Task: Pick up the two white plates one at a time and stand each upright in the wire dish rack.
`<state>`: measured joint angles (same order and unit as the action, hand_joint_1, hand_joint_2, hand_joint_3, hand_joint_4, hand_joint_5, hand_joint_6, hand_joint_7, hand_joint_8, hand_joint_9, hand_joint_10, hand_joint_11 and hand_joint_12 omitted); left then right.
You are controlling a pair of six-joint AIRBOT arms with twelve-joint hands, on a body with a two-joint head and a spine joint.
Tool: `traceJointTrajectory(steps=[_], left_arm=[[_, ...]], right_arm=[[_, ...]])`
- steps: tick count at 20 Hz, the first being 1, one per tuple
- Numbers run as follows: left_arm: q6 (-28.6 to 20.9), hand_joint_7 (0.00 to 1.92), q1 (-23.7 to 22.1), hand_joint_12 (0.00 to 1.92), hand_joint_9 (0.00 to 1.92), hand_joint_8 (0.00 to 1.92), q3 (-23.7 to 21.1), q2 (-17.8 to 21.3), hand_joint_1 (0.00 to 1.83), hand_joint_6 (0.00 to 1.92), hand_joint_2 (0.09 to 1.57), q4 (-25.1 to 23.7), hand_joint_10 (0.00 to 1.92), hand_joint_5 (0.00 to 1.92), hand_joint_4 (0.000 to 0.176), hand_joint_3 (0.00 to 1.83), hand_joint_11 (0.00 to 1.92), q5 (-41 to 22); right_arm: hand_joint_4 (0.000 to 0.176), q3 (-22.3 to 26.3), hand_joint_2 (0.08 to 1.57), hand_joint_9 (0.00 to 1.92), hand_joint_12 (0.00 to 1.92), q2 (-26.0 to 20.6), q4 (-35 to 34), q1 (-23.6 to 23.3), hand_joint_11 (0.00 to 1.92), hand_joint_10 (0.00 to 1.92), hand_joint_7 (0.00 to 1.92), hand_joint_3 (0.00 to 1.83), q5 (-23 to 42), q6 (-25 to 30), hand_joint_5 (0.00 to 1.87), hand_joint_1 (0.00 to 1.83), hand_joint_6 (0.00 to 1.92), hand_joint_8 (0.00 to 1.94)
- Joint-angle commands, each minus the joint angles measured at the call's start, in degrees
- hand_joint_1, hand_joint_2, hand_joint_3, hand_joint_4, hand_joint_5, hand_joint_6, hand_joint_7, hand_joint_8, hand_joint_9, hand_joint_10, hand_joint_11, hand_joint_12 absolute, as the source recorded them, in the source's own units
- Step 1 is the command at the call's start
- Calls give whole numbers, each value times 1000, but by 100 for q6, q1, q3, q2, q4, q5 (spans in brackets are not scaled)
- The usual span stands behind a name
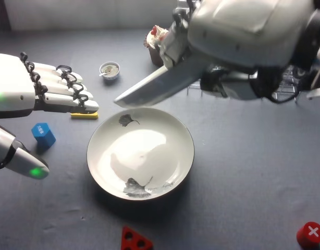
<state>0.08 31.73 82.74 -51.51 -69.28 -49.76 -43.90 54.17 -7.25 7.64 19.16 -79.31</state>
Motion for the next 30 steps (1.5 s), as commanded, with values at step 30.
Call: traceJointTrajectory(steps=[30], left_arm=[[-8,175,-276,11,168,1,-41,58,30,2,968,156,3,142,0,2,179,-340]], right_arm=[[0,-2120,1037,1171,1354,-257,-4185,-1779,1019,666,1186,1,-1433,-2,1002,1496,867,314]])
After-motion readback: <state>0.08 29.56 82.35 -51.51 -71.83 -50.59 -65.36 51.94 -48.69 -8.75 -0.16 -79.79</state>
